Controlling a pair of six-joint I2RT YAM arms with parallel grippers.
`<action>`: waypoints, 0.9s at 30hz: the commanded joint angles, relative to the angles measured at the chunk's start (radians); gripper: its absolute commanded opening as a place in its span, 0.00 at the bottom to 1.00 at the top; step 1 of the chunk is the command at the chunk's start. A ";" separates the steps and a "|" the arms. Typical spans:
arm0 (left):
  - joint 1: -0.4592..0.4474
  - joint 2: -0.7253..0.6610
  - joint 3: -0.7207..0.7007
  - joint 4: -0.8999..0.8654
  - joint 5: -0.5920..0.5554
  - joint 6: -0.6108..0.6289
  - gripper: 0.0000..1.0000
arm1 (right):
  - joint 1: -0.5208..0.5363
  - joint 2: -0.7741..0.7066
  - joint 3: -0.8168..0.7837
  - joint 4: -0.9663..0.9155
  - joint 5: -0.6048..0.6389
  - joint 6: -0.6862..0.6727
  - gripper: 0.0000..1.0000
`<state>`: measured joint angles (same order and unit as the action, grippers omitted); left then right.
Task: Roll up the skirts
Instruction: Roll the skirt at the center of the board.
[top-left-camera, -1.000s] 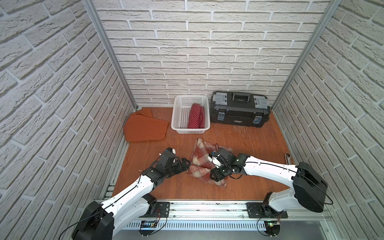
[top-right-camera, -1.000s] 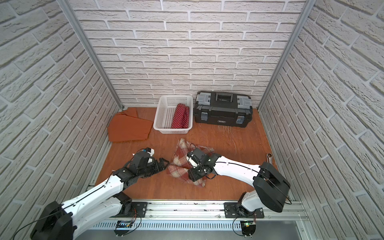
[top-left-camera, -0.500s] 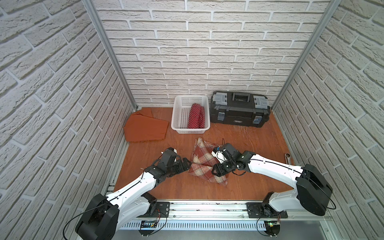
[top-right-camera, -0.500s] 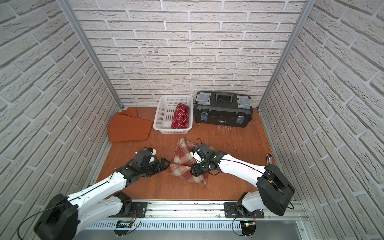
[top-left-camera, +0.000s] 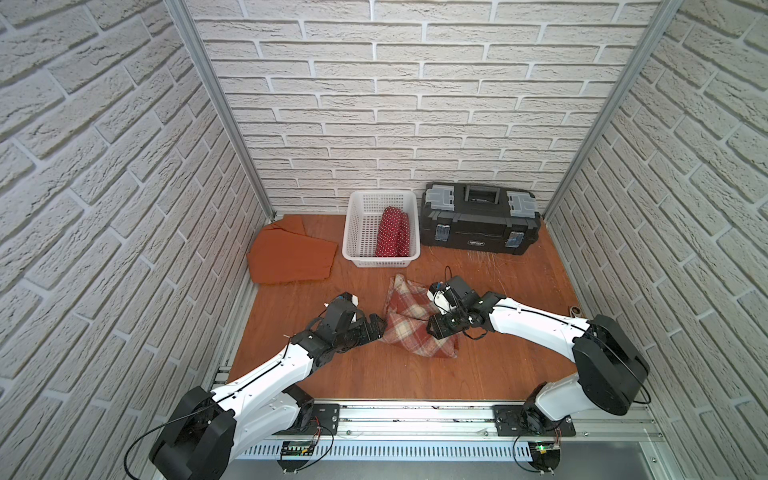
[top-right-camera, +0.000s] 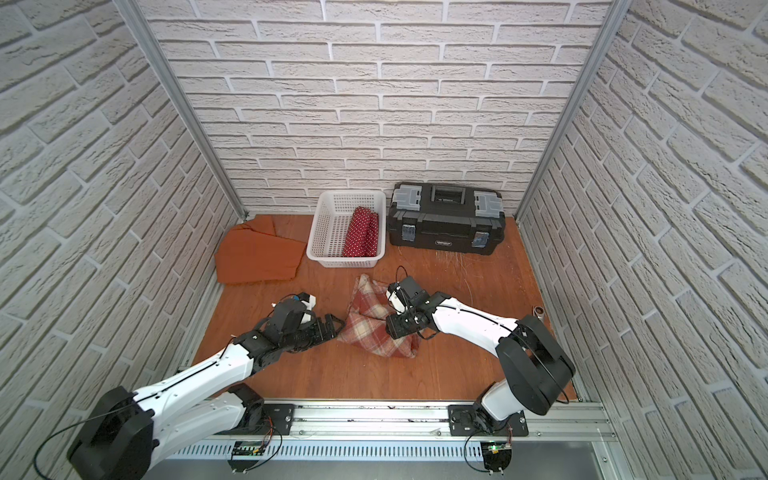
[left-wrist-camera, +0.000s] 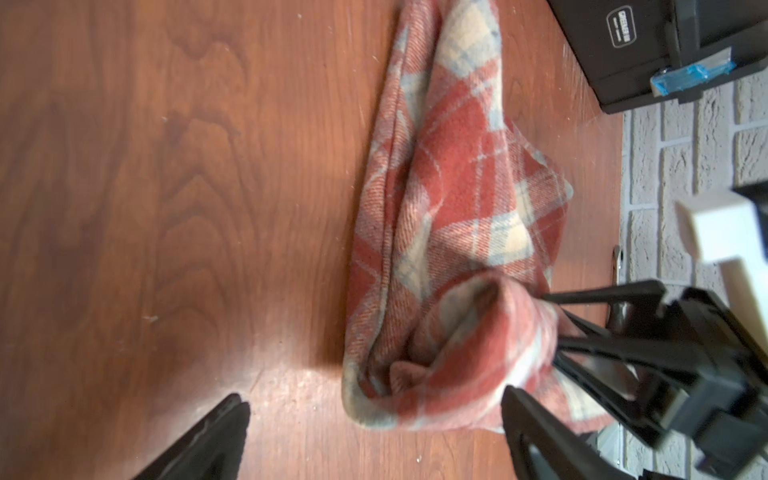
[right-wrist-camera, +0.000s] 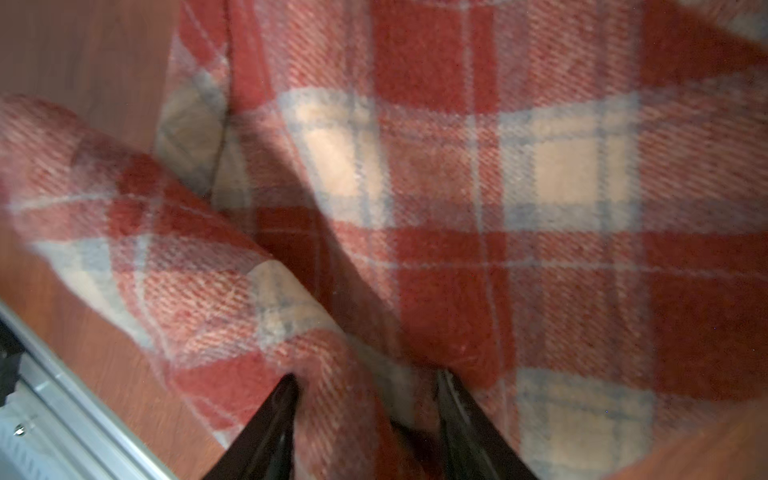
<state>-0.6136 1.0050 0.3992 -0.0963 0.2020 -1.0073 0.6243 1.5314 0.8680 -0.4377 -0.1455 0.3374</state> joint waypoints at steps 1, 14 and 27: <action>-0.023 -0.018 0.012 0.042 -0.027 -0.015 0.98 | -0.012 0.040 0.001 -0.005 0.095 -0.024 0.54; -0.226 0.091 -0.078 0.336 -0.282 -0.174 0.98 | -0.018 0.078 -0.013 0.022 0.074 -0.027 0.52; -0.288 0.447 -0.027 0.669 -0.467 -0.243 0.98 | -0.017 0.069 -0.022 0.007 0.060 -0.026 0.50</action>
<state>-0.8955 1.4139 0.3588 0.5205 -0.2016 -1.2354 0.6113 1.5913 0.8677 -0.3950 -0.1059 0.3218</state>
